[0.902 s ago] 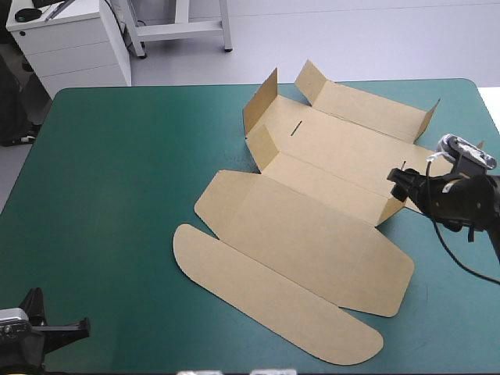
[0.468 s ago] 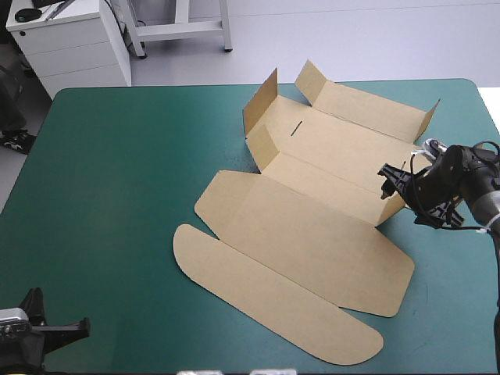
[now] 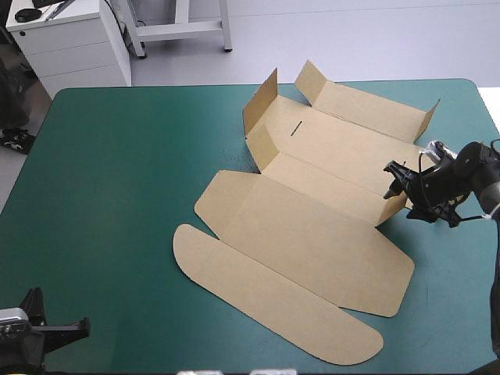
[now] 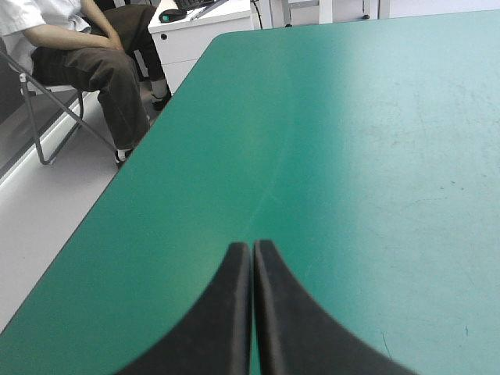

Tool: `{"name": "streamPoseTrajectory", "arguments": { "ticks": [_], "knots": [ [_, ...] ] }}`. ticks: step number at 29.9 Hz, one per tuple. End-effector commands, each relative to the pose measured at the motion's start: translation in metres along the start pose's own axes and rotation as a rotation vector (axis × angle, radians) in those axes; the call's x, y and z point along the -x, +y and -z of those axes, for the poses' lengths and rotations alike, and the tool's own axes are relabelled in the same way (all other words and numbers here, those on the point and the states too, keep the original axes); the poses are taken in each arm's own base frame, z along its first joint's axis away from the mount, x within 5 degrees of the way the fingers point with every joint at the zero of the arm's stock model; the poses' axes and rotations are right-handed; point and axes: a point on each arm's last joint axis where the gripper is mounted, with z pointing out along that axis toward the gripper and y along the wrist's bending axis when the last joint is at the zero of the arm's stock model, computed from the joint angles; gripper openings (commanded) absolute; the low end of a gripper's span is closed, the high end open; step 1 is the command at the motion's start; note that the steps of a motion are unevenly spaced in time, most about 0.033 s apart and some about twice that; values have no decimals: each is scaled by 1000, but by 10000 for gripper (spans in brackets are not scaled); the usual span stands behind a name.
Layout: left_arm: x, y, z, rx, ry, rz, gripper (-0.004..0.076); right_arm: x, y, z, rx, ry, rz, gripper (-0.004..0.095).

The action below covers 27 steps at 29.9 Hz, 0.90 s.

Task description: Fold the box

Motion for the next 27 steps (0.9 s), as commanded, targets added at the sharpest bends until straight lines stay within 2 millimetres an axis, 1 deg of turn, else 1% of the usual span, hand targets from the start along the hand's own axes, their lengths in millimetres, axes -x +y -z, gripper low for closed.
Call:
{"name": "streamPoseTrajectory", "arguments": {
  "ticks": [1,2,3,4,9,12,16,20,24,27],
  "knots": [
    [12,1,7,-1,-114,3,-10,5,9,11,67,-34,22,224],
    [12,1,7,-1,-114,3,-10,6,9,10,64,-27,30,105],
    [12,1,7,-1,-114,3,-10,7,9,9,65,-24,36,10],
    [12,1,7,-1,-114,3,-10,6,9,9,65,-23,37,-10],
    [12,1,7,-1,-114,3,-10,7,10,10,64,-25,84,-5],
    [12,1,7,-1,-114,3,-10,8,14,13,70,-30,224,-5],
    [12,1,7,-1,-114,3,-10,10,28,22,48,-59,409,-4],
    [12,1,7,-1,-114,3,-10,15,50,23,-39,-77,625,-4],
    [12,1,7,-1,-114,3,-10,13,84,15,-85,-66,848,-4],
    [12,1,7,-1,-114,3,-10,11,110,7,-87,-47,1020,-5]
  ]
}}
